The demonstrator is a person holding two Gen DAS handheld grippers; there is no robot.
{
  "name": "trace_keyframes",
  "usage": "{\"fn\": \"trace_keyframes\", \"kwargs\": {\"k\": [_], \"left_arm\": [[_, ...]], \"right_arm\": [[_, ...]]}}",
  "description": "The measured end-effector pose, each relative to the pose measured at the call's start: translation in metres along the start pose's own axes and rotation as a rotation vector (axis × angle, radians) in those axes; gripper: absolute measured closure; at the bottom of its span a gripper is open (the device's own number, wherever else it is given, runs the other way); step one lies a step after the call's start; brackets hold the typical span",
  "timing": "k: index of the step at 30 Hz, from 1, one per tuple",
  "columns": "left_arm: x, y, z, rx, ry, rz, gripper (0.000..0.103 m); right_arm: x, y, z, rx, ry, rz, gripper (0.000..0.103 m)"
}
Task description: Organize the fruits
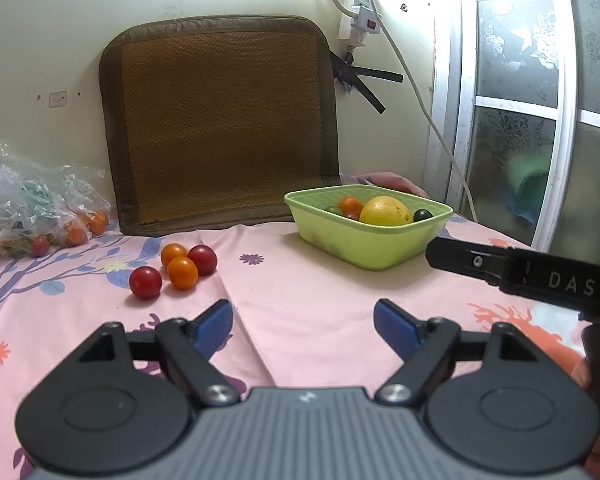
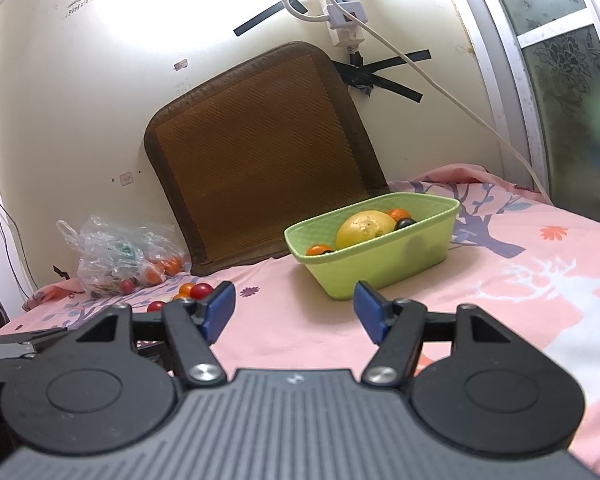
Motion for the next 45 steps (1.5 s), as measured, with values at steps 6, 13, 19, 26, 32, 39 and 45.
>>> {"fn": "trace_keyframes", "kwargs": {"k": [6, 13, 19, 26, 32, 39, 45], "left_arm": [[0.0000, -0.0028, -0.0005, -0.015, -0.005, -0.010, 0.022], [0.0005, -0.0044, -0.0019, -0.031, -0.008, -0.024, 0.017], [0.0000, -0.0048, -0.0029, -0.038, -0.005, -0.028, 0.015], [0.0000, -0.0043, -0.0026, -0.031, 0.000, -0.034, 0.015], [-0.0012, -0.0014, -0.0022, -0.024, 0.005, -0.016, 0.013], [-0.0016, -0.0013, -0.0023, -0.026, 0.008, -0.012, 0.013], [-0.0017, -0.0013, -0.0023, -0.027, 0.008, -0.012, 0.013]], "right_arm": [[-0.0002, -0.0005, 0.0002, -0.001, 0.000, -0.002, 0.035], [-0.0001, -0.0008, -0.0001, -0.002, -0.001, -0.005, 0.034], [-0.0002, -0.0008, 0.0000, -0.001, -0.001, -0.006, 0.034], [-0.0006, -0.0011, 0.0001, -0.001, 0.000, -0.005, 0.034], [-0.0006, -0.0010, 0.0003, -0.001, -0.001, -0.006, 0.034], [-0.0009, -0.0008, 0.0004, -0.001, -0.001, -0.005, 0.034], [-0.0005, -0.0009, -0.0002, -0.003, -0.002, -0.009, 0.034]]}}
Point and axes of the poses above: each gripper's, at about its wrist camera, not at the fingertips, and x roughly the way its jaws point, y to its right, z to its underside, the point moved 9 cm from there along x, roughly the way its jaws point, and after that the axes turned 12 degrees about -x, right-handed, at the moved point
